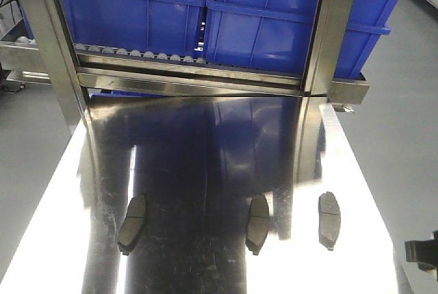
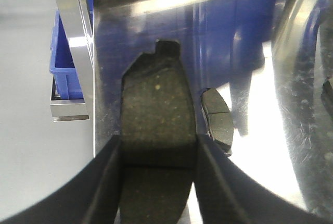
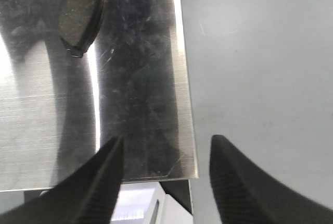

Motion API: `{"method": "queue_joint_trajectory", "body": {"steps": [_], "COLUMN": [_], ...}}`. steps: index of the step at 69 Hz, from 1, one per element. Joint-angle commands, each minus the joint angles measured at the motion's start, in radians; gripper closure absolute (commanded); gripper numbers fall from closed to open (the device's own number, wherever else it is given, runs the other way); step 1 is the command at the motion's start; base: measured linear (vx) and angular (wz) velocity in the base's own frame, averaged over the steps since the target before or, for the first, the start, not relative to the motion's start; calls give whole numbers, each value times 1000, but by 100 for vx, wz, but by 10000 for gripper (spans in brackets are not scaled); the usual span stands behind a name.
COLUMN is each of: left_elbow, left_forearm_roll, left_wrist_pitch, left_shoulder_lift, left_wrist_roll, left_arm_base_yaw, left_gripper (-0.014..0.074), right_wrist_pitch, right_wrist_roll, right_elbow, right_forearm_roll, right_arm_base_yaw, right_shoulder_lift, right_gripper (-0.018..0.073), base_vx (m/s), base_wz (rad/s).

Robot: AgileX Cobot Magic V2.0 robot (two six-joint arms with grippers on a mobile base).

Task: Move and align brake pads A on conveyor
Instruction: 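Move the right gripper down over the farthest-side brake pad, then close the right gripper on the end of that brake pad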

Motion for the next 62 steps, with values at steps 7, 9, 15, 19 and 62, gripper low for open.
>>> {"method": "queue_joint_trajectory", "body": {"steps": [7,9,15,19,62], "left_elbow": [-28,-28,-28,-28,-28], "left_forearm_roll": [-16,-16,-16,-16,-16], "left_wrist_pitch": [-90,-90,-90,-90,-90], "left_shoulder_lift": [6,6,6,6,6], "left_wrist_roll": [-8,-8,-8,-8,-8], "left_arm_base_yaw": [-6,-6,-6,-6,-6], "left_gripper": [603,603,603,603,603], "right_wrist_pitch": [-34,-34,-40,-44,-33], "right_wrist_roll": [-31,-30,-8,7,55], "right_elbow": [-109,-125,-176,-213,-566], "right_forearm_roll": [50,50,46,41,41], "right_arm_base_yaw": [17,30,74,103,149], "right_shoulder_lift": [80,106,181,238,762], "right_gripper": [115,117,117,117,117], "base_vx": [0,0,0,0,0], "base_wz": [0,0,0,0,0]}}
